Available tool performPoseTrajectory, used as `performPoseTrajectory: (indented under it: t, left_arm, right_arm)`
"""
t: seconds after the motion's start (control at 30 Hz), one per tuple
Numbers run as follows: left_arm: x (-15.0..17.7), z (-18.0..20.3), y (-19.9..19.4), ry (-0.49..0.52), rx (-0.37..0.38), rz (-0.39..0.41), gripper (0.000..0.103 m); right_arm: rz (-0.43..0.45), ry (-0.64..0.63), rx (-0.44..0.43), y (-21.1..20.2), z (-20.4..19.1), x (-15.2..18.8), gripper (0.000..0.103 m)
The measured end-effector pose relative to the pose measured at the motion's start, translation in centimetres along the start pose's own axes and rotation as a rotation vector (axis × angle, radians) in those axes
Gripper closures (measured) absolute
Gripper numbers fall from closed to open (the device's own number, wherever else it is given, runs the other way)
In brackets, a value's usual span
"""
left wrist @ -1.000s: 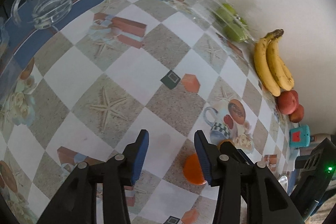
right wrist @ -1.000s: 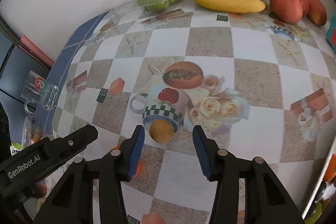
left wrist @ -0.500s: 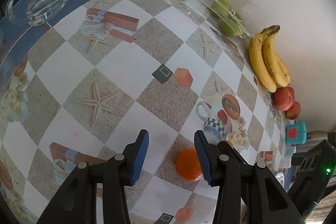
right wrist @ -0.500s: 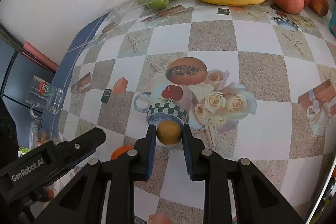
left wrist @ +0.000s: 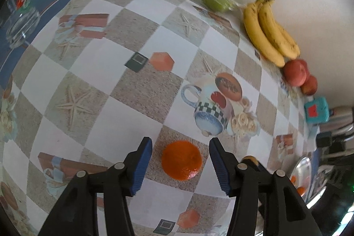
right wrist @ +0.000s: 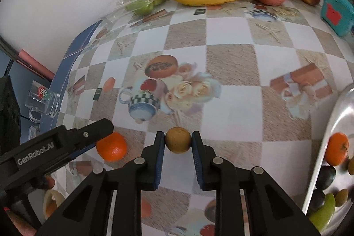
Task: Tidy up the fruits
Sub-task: 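Carry the orange and kiwi over the steel basin with both tools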
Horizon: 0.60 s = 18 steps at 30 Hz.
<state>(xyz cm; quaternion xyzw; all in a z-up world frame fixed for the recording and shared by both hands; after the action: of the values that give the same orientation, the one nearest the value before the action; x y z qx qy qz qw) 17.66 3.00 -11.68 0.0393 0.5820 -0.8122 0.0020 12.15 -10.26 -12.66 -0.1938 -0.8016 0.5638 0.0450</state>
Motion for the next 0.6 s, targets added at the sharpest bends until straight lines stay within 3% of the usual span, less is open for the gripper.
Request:
performPoseTrajectory:
  t: [0.33, 0.47, 0.6]
  left_arm:
    - [0.5, 1.3, 1.2, 0.074, -0.069, -0.021, 0.046]
    - [0.6, 1.1, 1.4, 0.068, -0.093, -0.019, 0.059]
    - [0.6, 1.1, 1.2, 0.064, -0.101, -0.008, 0.061]
  right_arm:
    - [0.006, 0.012, 0.018, -0.8, 1.2, 0.8, 0.077]
    - [0.017, 0.014, 0.016, -1.5, 1.2, 1.0, 0.077]
    - [0.029, 0.014, 0.018, -2.4, 1.2, 1.2, 0.077]
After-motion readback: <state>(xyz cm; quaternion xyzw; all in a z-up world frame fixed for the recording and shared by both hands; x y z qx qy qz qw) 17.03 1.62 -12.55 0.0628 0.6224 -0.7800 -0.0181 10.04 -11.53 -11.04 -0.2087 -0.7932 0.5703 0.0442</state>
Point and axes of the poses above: each gripper's, at about its wrist camera, not at the fingertips, and y roughly the way its jaws point, z to its right, x to its underside, the point moved 8 cm from there along y, roughly the way its jaws point, and after that the axes turned 10 degrees about -z, right-handed, at the moved point
